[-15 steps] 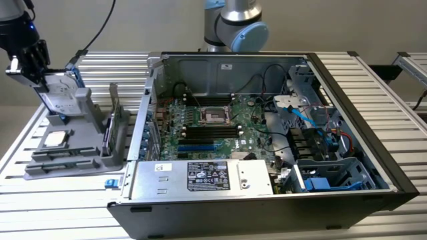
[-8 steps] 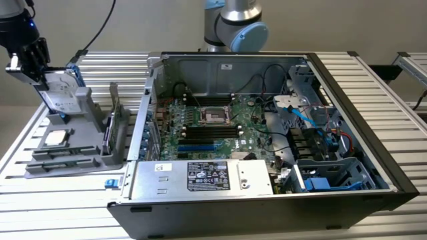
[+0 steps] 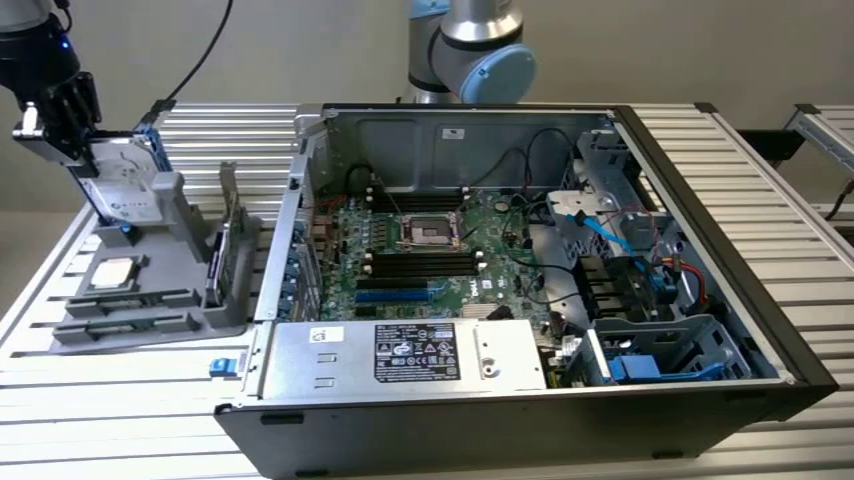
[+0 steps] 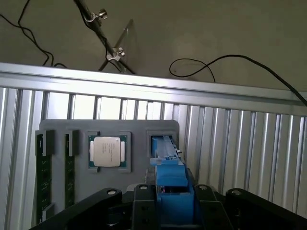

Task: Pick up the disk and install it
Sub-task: 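Pick up the disk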

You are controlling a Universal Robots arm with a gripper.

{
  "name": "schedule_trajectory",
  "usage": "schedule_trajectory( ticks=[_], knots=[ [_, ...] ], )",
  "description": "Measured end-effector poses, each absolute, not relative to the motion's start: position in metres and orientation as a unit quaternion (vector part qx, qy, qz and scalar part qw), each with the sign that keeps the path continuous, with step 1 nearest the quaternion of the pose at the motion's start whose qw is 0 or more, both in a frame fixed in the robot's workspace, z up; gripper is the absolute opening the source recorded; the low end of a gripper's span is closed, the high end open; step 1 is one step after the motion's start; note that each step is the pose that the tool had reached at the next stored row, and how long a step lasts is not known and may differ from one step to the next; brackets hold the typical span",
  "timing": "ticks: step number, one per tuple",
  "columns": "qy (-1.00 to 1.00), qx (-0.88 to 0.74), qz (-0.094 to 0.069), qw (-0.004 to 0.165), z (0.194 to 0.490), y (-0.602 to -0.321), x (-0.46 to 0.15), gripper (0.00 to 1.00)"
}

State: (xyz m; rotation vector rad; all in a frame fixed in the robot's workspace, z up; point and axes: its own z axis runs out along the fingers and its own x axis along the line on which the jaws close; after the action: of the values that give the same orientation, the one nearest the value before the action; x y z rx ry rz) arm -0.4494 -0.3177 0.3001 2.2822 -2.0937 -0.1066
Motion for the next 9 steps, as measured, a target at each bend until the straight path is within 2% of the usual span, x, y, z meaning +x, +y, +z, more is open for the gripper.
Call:
schedule_trajectory(
  ticks=[9],
  knots=[
    [-0.676,0.736,-0.033,0.023,0.3029,-0.312,-0.4493,0.33]
  ],
)
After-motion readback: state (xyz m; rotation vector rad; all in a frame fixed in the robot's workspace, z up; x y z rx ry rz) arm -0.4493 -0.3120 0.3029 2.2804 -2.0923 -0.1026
